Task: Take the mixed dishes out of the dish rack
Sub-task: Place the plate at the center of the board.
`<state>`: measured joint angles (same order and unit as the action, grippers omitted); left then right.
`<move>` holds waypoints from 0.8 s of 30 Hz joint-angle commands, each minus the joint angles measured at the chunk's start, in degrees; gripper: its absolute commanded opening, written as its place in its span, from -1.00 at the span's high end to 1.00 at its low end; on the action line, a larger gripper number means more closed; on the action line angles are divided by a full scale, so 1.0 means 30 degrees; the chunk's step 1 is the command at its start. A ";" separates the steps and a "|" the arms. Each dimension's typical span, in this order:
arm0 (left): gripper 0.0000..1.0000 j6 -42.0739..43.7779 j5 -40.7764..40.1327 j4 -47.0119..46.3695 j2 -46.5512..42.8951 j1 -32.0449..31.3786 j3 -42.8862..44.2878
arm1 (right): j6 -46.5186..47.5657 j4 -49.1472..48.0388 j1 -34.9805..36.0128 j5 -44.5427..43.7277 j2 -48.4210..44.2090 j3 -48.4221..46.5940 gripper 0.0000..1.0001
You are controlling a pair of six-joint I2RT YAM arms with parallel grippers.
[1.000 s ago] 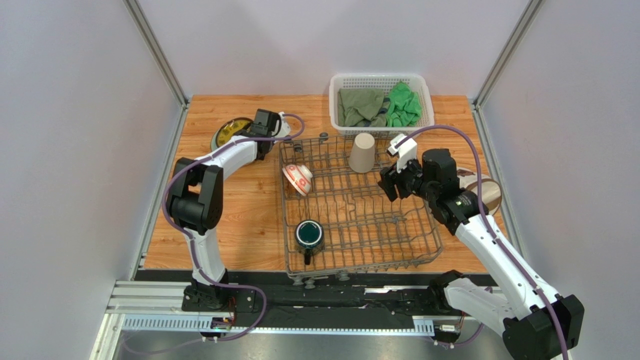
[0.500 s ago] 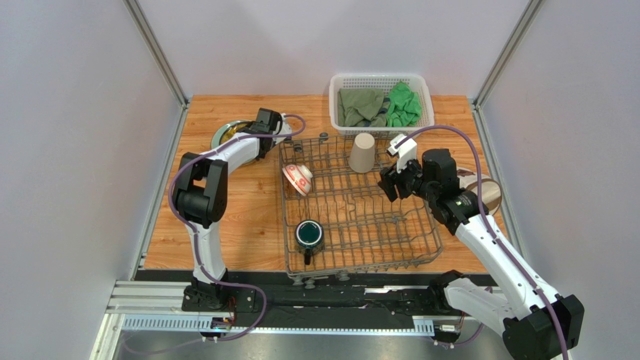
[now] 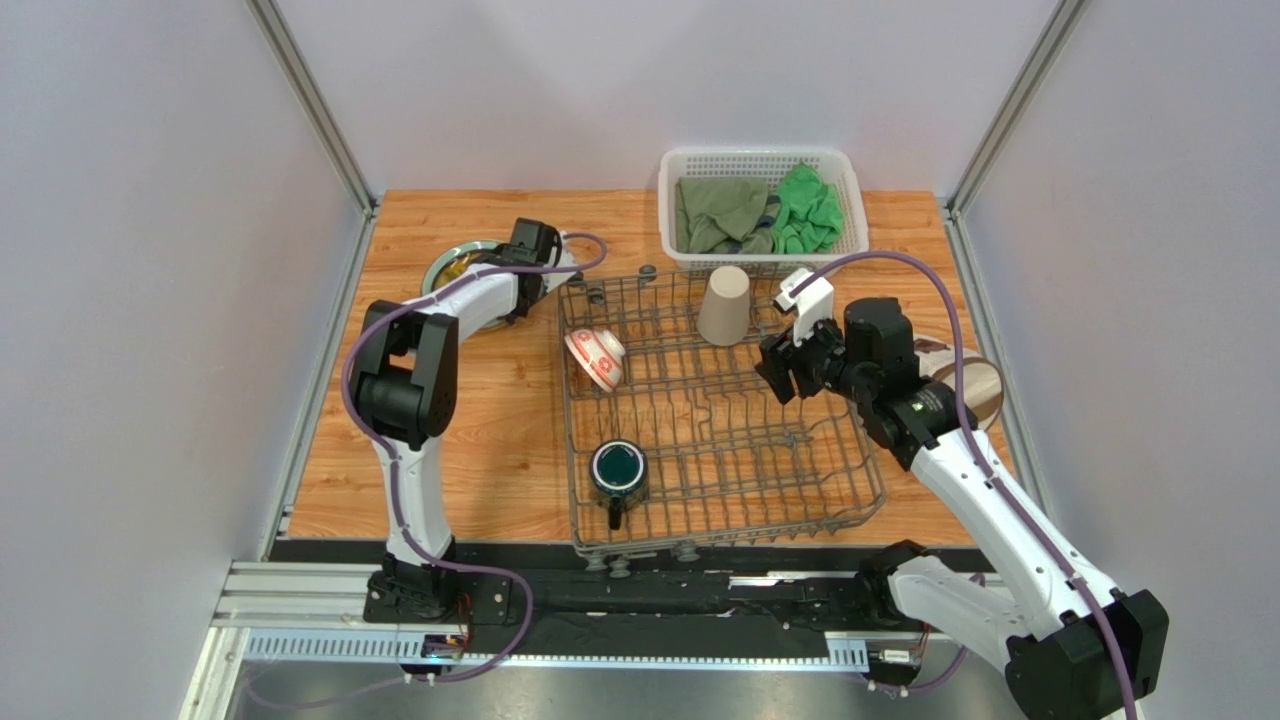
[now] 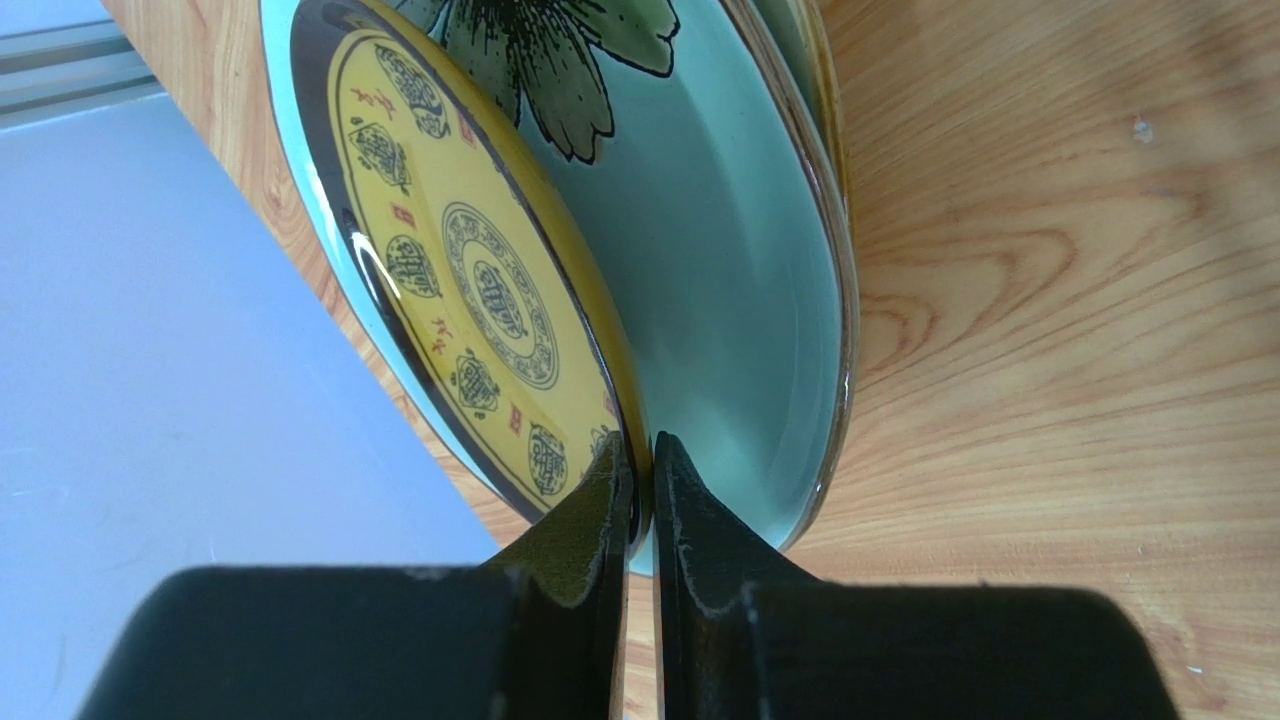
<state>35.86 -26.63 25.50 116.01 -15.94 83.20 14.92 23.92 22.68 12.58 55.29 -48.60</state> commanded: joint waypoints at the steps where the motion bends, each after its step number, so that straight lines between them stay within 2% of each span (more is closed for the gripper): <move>1: 0.84 -0.0321 -0.0351 -0.0120 0.0208 0.0130 0.0861 | 0.0242 -0.0181 0.0000 0.0319 -0.0382 -0.0295 -0.25; 6: 0.57 -0.0350 -0.0381 -0.0120 0.0355 0.0159 0.1211 | 0.0213 -0.0152 0.0000 0.0319 -0.0265 -0.0324 -0.26; 14: 0.25 -0.0702 -0.0116 -0.0149 0.0033 0.0159 0.1535 | 0.0242 -0.0123 0.0000 0.0319 -0.0177 -0.0324 -0.27; 24: 0.04 -0.1346 0.0820 -0.0091 -0.1343 0.0159 0.1506 | 0.0155 -0.0006 0.0000 0.0377 -0.0118 -0.0412 -0.32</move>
<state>33.65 -25.80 25.54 116.57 -15.70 85.78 14.92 23.99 22.68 12.60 55.29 -48.60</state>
